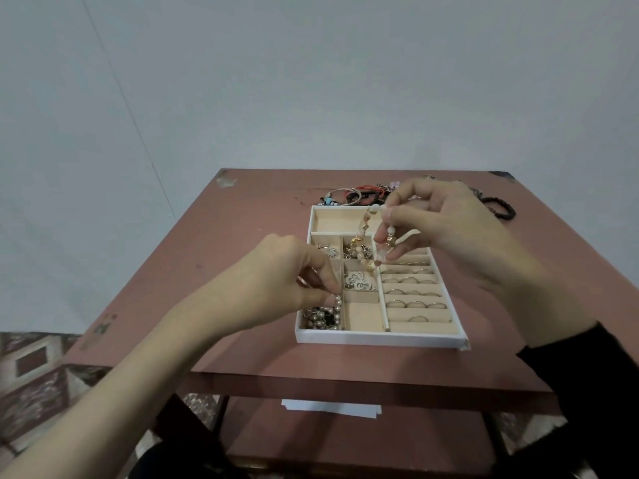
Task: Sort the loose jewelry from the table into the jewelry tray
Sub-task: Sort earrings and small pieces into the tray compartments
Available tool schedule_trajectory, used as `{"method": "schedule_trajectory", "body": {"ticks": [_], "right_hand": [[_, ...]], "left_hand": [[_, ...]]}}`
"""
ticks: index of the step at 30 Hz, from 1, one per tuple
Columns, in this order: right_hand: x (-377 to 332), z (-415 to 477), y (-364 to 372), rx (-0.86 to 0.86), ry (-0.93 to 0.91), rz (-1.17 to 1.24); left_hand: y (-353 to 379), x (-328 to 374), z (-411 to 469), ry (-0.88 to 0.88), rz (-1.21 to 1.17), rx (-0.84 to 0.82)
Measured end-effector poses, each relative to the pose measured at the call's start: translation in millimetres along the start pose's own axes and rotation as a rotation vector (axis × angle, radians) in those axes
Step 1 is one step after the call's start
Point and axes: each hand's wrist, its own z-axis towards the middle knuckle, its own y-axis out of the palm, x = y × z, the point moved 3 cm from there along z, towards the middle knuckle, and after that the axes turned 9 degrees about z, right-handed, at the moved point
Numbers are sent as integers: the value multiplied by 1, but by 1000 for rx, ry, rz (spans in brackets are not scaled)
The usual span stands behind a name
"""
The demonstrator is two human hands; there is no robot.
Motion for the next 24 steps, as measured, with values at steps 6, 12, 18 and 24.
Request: {"method": "schedule_trajectory", "body": {"ticks": [6, 12, 18, 24], "right_hand": [[-2, 3, -3, 6, -4, -24], [-3, 8, -6, 23, -26, -91], [-3, 12, -4, 26, -12, -107], [7, 5, 4, -27, 51, -129]], "left_hand": [[4, 0, 3, 86, 148, -112], [-7, -6, 15, 10, -52, -8], [10, -36, 48, -135, -236, 411], [19, -46, 58, -139, -260, 614]]}}
